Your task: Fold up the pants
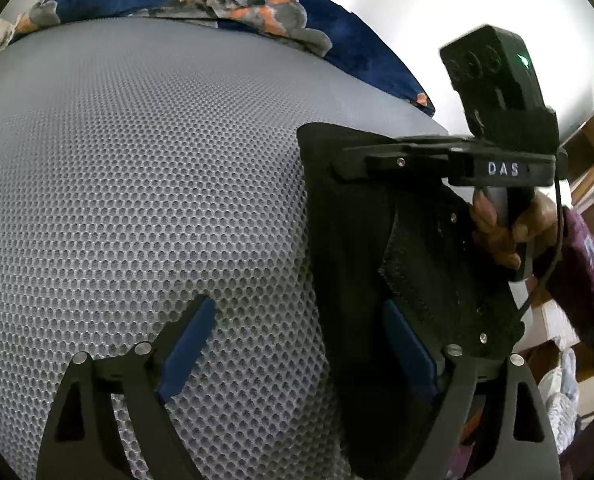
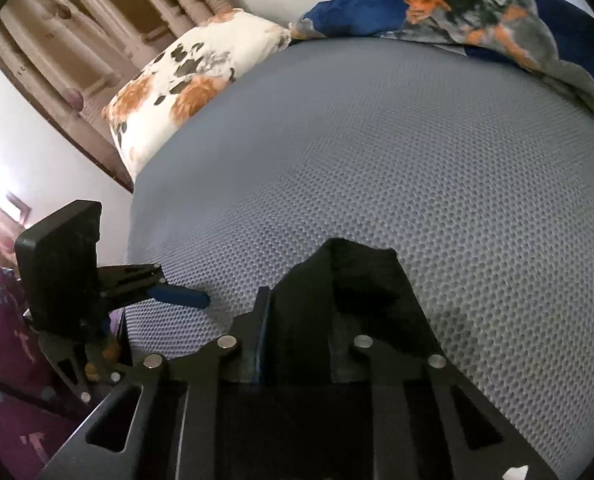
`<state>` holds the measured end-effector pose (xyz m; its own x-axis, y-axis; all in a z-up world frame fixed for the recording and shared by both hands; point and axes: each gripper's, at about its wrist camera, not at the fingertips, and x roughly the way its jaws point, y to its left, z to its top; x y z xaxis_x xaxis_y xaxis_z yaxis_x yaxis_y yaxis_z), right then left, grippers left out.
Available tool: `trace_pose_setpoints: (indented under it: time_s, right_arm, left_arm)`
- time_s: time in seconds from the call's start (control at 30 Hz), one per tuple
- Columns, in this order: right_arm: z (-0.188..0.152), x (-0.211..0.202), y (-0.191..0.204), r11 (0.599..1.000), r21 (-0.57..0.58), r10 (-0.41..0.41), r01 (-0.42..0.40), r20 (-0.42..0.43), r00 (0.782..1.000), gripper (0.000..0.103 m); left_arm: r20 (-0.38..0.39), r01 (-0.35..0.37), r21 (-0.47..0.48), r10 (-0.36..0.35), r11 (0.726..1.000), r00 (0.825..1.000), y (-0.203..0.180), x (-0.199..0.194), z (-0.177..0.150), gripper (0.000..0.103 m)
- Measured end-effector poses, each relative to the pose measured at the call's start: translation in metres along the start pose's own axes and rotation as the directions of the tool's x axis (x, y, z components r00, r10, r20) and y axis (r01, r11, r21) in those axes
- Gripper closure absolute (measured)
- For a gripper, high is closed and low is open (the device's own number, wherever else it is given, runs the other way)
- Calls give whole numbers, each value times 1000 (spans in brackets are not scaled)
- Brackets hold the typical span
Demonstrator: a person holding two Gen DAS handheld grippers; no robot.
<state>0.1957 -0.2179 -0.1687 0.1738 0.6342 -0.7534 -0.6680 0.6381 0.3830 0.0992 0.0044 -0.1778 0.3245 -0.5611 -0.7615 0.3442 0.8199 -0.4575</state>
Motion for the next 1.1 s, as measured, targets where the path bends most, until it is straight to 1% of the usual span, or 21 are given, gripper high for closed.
trace_pose_setpoints:
  time_s: [0.13, 0.2, 0.3, 0.37, 0.4, 0.43, 0.5, 0.53, 0.57, 0.6, 0.67, 0.7, 0.73, 0.77, 0.8, 0.87, 0.9, 0.93, 1.0, 1.07, 1.1]
  right_arm:
    - [-1, -6, 0, 1000, 21, 2, -3, 35, 999, 86]
    - [-4, -13, 0, 999, 35, 22, -24, 65, 998, 86]
    - [-5, -16, -2, 997, 67, 30, -34, 69, 997, 86]
    - [-4, -19, 7, 1000, 22, -7, 6, 71, 997, 86]
    - [-6, -18, 3, 1000, 21, -15, 13, 67, 998, 86]
    - [-7, -14, -6, 999, 50, -20, 18, 48, 999, 85]
    - [-10, -4, -24, 993, 115, -35, 33, 16, 999, 74]
    - [-10, -3, -26, 990, 132, -44, 41, 18, 999, 66]
    - [-9, -5, -24, 988, 137, -67, 63, 23, 997, 60]
    - [-9, -10, -21, 986, 139, -95, 89, 38, 995, 57]
    - [-13, -33, -14, 977, 167, -154, 135, 109, 982, 56]
    - [-22, -61, -12, 969, 201, -183, 145, 185, 966, 56]
    - [-31, -80, -13, 963, 233, -191, 135, 237, 953, 56]
    - [-50, -111, -16, 949, 295, -203, 110, 307, 930, 56]
    - [-70, -133, -20, 932, 351, -222, 95, 342, 913, 56]
    - [-105, -165, -28, 891, 443, -283, 100, 368, 886, 54]
    - [-128, -180, -32, 865, 490, -317, 105, 372, 872, 54]
    - [-152, -190, -35, 837, 536, -344, 112, 356, 869, 54]
    - [-186, -194, -35, 794, 597, -369, 114, 324, 871, 54]
    - [-213, -188, -23, 785, 614, -342, 75, 329, 880, 54]
    - [-218, -181, -15, 789, 611, -335, 72, 329, 883, 54]
  left_arm:
    - [-9, 2, -10, -2, 1000, 1000, 0, 3, 7, 14]
    - [-15, 7, -15, -7, 1000, 1000, 1, 4, 10, 13]
    - [-23, 6, -23, -7, 1000, 1000, 2, 4, 14, 12]
    - [-36, 1, -31, -2, 1000, 999, 2, 5, 18, 12]
    - [-40, 0, -38, -1, 999, 999, 1, 6, 21, 12]
    - [-42, -1, -47, -1, 999, 999, 1, 7, 24, 12]
    - [-39, -9, -58, 7, 998, 999, 1, 8, 27, 12]
    - [-37, -18, -55, 16, 998, 999, -1, 9, 28, 12]
    - [-40, -41, -36, 39, 999, 998, -5, 12, 29, 12]
    - [-43, -55, -23, 54, 998, 998, -10, 13, 29, 12]
    - [-40, -78, 0, 78, 997, 996, -15, 15, 31, 12]
    - [-40, -87, 0, 87, 996, 995, -15, 17, 31, 12]
    - [-39, -86, -4, 86, 996, 996, -15, 17, 32, 12]
    - [-36, -84, -7, 84, 996, 996, -16, 17, 33, 12]
    - [-34, -85, -6, 85, 996, 996, -16, 18, 34, 12]
    - [-31, -87, -7, 87, 996, 996, -15, 16, 34, 12]
    - [-32, -88, -12, 88, 996, 996, -14, 15, 34, 12]
    - [-34, -89, -17, 88, 996, 996, -14, 15, 34, 12]
    - [-35, -95, -19, 94, 995, 995, -15, 14, 33, 12]
    - [-38, -99, -26, 98, 995, 994, -16, 12, 31, 12]
    - [-39, -101, -31, 100, 994, 994, -16, 13, 30, 12]
